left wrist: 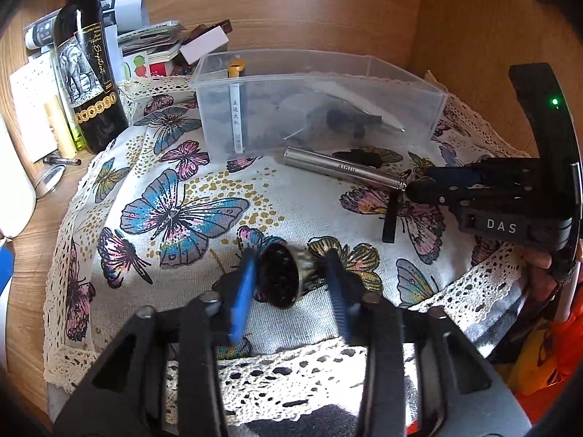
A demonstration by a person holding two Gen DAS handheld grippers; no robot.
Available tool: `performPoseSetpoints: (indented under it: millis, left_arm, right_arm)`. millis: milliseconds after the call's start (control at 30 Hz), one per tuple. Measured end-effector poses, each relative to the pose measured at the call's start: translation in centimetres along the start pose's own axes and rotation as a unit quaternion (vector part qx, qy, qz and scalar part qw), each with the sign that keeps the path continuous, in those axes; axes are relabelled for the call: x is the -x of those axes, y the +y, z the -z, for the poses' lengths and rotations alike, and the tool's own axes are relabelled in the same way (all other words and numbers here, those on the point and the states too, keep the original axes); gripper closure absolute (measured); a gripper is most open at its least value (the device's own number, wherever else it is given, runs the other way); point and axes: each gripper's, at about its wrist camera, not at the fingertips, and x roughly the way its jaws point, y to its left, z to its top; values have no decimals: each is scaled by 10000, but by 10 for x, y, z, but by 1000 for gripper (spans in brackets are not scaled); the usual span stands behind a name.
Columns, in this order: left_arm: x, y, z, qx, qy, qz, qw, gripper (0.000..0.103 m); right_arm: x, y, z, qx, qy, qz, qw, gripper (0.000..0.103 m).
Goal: Organize rigid objects
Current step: 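Grasp black round cap with left tool while right tool grasps keys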
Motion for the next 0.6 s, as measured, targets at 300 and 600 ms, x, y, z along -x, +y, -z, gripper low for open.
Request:
performPoseSetpoints:
  millis: [300,600]
  left_arm:
    - [7,5,-5,89,-82,-1,9999,67]
    - [26,6,-31,77,-515,31,9986,67]
  right_arm:
    - [6,1,0,-149,-134,119,9997,78]
    - [38,-9,1,-358,-617,328,9969,78]
